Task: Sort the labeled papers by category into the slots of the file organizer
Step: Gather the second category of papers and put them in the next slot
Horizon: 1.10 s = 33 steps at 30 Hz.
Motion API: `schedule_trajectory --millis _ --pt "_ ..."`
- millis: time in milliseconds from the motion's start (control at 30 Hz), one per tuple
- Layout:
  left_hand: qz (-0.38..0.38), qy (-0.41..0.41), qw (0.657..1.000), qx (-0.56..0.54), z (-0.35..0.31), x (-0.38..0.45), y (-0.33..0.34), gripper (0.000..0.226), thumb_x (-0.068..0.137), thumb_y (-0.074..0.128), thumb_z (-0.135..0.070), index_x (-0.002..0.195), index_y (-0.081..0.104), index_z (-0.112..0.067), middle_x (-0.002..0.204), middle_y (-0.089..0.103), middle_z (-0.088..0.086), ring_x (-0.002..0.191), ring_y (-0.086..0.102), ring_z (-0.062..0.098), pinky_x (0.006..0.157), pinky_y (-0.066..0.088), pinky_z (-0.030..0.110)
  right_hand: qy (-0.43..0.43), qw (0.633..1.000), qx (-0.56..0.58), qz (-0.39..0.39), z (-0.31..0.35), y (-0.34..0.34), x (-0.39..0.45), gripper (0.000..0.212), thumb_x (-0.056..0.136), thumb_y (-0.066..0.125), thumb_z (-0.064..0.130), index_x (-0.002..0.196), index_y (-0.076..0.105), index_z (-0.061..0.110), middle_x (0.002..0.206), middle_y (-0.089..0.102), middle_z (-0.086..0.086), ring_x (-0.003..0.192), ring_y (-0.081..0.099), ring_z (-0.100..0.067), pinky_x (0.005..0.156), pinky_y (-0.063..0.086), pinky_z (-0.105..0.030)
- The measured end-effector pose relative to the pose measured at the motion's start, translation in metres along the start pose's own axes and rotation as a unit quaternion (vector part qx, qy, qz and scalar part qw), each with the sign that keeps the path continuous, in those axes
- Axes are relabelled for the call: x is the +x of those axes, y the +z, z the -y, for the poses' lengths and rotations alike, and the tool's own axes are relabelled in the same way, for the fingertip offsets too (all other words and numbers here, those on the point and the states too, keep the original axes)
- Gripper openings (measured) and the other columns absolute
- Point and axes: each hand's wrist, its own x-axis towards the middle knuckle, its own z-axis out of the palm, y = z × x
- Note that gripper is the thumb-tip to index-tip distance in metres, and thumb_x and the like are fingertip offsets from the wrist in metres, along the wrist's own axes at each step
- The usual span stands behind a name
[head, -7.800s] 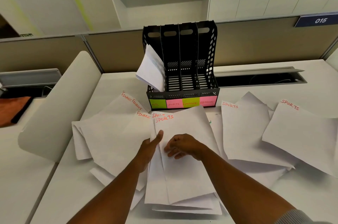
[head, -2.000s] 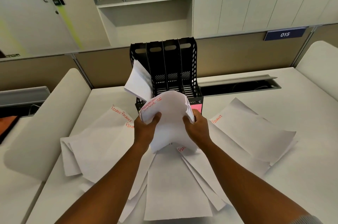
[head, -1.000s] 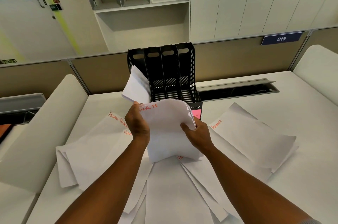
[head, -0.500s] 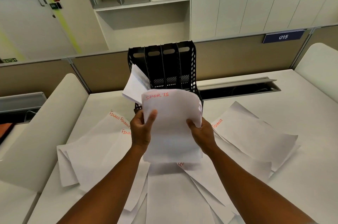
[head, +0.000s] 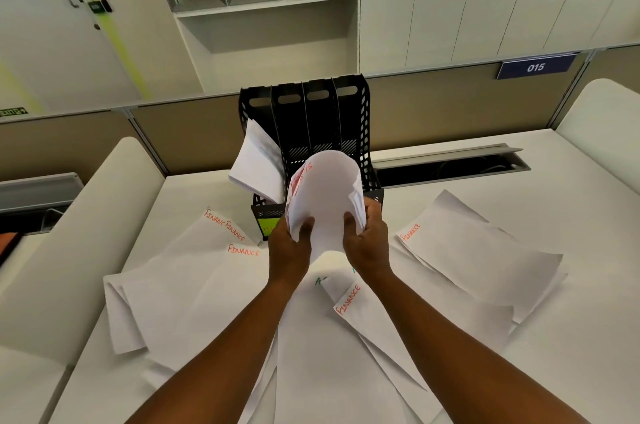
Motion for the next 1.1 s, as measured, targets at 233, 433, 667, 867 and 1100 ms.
schedule_trajectory --millis 233,433,667,867,1100 --pt "0.084 -0.106 0.982 0.133 0.036 -0.007 -0.005 0.047 0.087 0.066 -0.04 0.127 0.054 -0.018 0.117 0.064 0.006 0.098 0.058 0.018 0.089 0.049 0.035 0.07 0.992 -0.086 0.061 -0.042 -0.013 -0.016 0.036 0.092 0.059 0.031 0.124 0.049 0.018 0.11 0.064 -0.001 0.098 0.065 -0.021 0.078 0.055 -0.03" --pt "0.088 -0.086 0.983 0.138 0.038 -0.01 -0.008 0.02 0.092 0.057 -0.041 0.103 0.056 -0.024 0.108 0.068 0.012 0.086 0.06 0.019 0.076 0.052 0.03 0.034 0.986 -0.156 0.051 -0.053 -0.024 -0.02 0.026 0.093 0.057 0.033 0.112 0.059 0.014 0.099 0.067 -0.007 0.092 0.065 -0.025 0.075 0.058 -0.034" --pt "0.089 -0.024 0.984 0.153 0.033 0.002 -0.019 0.027 0.095 0.056 -0.027 0.117 0.059 -0.013 0.109 0.067 0.012 0.102 0.064 0.028 0.087 0.057 0.047 -0.04 0.971 -0.222 0.076 -0.042 -0.028 -0.007 0.026 0.093 0.057 0.032 0.106 0.064 0.011 0.092 0.07 -0.007 0.076 0.062 -0.018 0.06 0.039 -0.018" --pt "0.035 -0.04 0.991 0.12 0.031 0.018 -0.029 0.033 0.093 0.058 -0.036 0.121 0.055 -0.019 0.115 0.065 0.003 0.106 0.061 0.021 0.086 0.053 0.033 0.076 0.979 -0.133 0.136 -0.023 -0.026 0.018 0.025 0.096 0.053 0.023 0.11 0.064 0.005 0.083 0.068 -0.012 0.052 0.065 -0.01 0.049 0.047 -0.014" --pt "0.024 -0.102 0.984 0.143 0.052 0.022 -0.042 0.043 0.09 0.065 -0.028 0.13 0.049 -0.021 0.132 0.057 0.001 0.123 0.052 0.021 0.098 0.046 0.034 0.084 0.996 -0.036 0.019 0.021 -0.018 0.05 0.015 0.098 0.048 0.025 0.089 0.058 0.018 0.081 0.063 0.0 0.044 0.064 -0.002 0.042 0.045 -0.011"
